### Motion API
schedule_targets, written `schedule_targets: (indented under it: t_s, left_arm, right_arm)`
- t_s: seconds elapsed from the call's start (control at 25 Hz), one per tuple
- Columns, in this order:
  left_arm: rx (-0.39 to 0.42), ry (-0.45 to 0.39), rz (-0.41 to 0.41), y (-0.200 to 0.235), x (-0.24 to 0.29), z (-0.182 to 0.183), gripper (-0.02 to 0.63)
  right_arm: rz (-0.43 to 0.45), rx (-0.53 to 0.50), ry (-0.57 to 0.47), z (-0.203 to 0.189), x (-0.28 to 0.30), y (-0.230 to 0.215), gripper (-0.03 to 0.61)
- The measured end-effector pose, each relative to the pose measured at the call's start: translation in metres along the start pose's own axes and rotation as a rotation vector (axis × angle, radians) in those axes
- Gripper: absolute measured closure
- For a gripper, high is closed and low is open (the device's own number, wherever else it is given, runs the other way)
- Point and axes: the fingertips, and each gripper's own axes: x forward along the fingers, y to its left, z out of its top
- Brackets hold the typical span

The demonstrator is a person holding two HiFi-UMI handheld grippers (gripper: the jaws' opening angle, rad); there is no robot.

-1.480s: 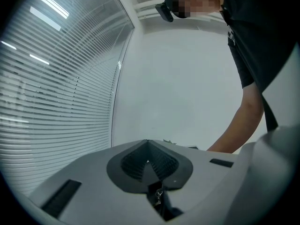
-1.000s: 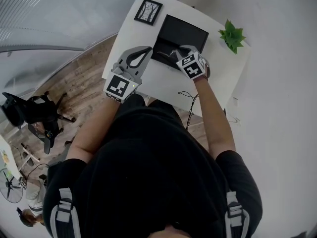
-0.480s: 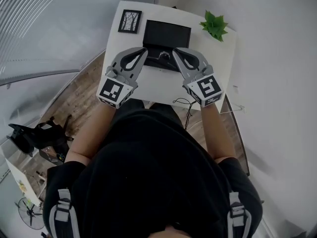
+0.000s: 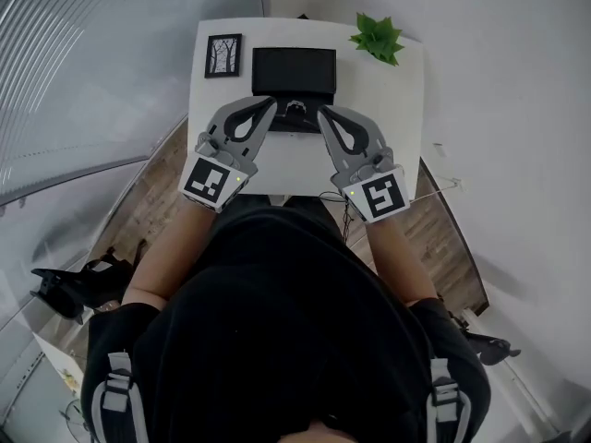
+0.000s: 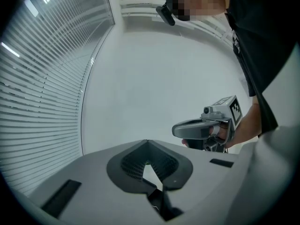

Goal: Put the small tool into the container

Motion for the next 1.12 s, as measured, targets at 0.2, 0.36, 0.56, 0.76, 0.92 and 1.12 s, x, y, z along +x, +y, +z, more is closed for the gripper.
schedule_targets:
  t_s: [0.2, 0.36, 0.56, 0.76, 0.92, 1.12]
  left_arm:
    - [0.001, -0.006, -0.039, -0.003, 0.008, 0.002, 0.607]
    - [0.001, -0.007, -0.056, -0.005, 0.01, 0.004, 0.607]
    - [0.0, -0.009, -0.059, -0.003, 0.011, 0.003, 0.607]
    - [-0.001, 0.002, -0.052, 0.001, 0.011, 0.0, 0.607]
    - [0.0, 0.009, -0.04, 0.006, 0.008, -0.002, 0.607]
    - [-0.009, 0.01, -0.03, 0.009, 0.005, -0.006, 0.607]
  right_arm:
    - [-0.019, 0.015, 0.001, -0.004, -0.003, -0.003, 0.569]
    - [-0.032, 0.035, 0.007, -0.009, -0.005, -0.007, 0.569]
    - [-0.038, 0.038, 0.006, -0.009, -0.004, -0.01, 0.568]
    - [-0.04, 0.052, 0.014, -0.013, 0.002, -0.015, 0.569]
    - [-0.036, 0.057, 0.024, -0.017, 0.006, -0.015, 0.569]
    - [-0.024, 0.054, 0.03, -0.019, 0.009, -0.012, 0.569]
